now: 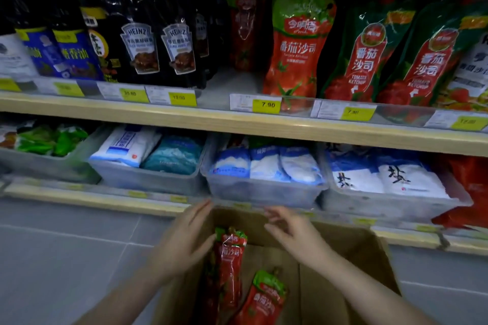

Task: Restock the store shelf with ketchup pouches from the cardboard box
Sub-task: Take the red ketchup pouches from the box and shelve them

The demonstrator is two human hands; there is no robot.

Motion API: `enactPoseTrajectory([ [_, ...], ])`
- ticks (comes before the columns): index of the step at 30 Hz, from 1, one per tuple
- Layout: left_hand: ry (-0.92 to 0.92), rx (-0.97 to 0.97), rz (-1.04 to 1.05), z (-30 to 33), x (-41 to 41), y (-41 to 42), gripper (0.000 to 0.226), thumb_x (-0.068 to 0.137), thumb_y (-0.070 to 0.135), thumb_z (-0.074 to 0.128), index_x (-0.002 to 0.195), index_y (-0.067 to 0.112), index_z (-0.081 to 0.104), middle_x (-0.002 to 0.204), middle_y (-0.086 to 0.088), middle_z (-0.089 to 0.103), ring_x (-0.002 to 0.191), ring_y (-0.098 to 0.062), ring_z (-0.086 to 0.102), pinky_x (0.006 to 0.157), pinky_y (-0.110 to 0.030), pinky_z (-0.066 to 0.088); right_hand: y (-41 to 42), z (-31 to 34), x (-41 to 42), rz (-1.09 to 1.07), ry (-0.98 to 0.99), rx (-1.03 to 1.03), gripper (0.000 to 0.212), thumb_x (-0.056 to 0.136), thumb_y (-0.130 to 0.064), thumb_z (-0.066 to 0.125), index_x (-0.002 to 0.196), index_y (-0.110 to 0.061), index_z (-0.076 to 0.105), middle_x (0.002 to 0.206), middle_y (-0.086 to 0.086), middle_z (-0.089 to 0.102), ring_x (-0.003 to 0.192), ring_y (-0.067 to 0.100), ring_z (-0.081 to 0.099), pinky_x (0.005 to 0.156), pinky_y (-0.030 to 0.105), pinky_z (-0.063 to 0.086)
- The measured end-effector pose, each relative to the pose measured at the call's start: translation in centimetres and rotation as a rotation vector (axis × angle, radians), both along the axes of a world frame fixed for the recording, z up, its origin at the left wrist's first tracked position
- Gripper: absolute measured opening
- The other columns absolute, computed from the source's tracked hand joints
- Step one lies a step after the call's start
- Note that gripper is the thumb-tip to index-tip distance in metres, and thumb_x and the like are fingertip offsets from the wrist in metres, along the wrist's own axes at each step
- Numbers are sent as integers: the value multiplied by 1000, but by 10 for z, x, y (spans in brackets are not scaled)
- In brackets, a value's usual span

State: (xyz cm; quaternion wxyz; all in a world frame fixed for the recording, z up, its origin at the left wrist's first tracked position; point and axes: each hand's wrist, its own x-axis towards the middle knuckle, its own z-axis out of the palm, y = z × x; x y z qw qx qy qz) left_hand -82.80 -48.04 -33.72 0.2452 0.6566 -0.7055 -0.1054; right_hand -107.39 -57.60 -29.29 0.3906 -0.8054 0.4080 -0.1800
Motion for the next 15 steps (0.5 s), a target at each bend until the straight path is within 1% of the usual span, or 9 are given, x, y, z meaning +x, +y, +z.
enactPoseTrajectory([
  [3, -61, 104, -68, -28, -2, 4, 70, 85, 56, 40, 145, 23, 25, 153, 6, 18, 142, -11, 15, 113, -42, 27, 13, -49, 9, 4, 49, 180, 33, 87, -17, 60, 120, -14, 56, 111, 3, 64, 104, 9, 60, 90, 18, 47],
  [5, -87, 113, -108, -34, 0, 1, 68, 86, 54, 39, 144, 20, 28, 153, 2, 22, 143, -10, 8, 116, -41, 22, 19, -75, 10, 5, 93, 272, 33, 88, -18, 59, 121, -14, 55, 114, 3, 63, 105, 8, 58, 92, 17, 46],
  [8, -63, 94, -165, -35, 5, -2, 62, 90, 49, 38, 143, 17, 32, 152, 0, 25, 144, -10, 6, 118, -38, 16, 22, -105, 12, -16, 153, 355, 35, 89, -22, 58, 123, -16, 54, 119, 1, 61, 106, 6, 56, 93, 18, 44],
  [11, 15, 77, -172, -36, 5, -1, 58, 92, 46, 35, 141, 14, 36, 152, 0, 26, 144, -13, 8, 117, -37, 15, 17, -127, 20, -64, 166, 459, 38, 90, -25, 56, 127, -16, 50, 123, 0, 58, 111, 10, 55, 94, 22, 43],
  [13, 50, 81, -173, -36, 3, -2, 56, 92, 44, 34, 141, 15, 37, 152, 1, 27, 144, -14, 8, 117, -37, 15, 12, -136, 30, -92, 127, 535, 41, 91, -27, 54, 129, -15, 47, 123, 2, 58, 110, 12, 54, 92, 23, 42],
  [15, 55, 92, -176, -35, 2, -3, 55, 92, 42, 33, 141, 17, 37, 151, 1, 27, 145, -16, 7, 117, -38, 15, 7, -141, 44, -146, 19, 640, 38, 92, -23, 53, 127, -10, 48, 120, 9, 59, 109, 18, 56, 93, 29, 45],
])
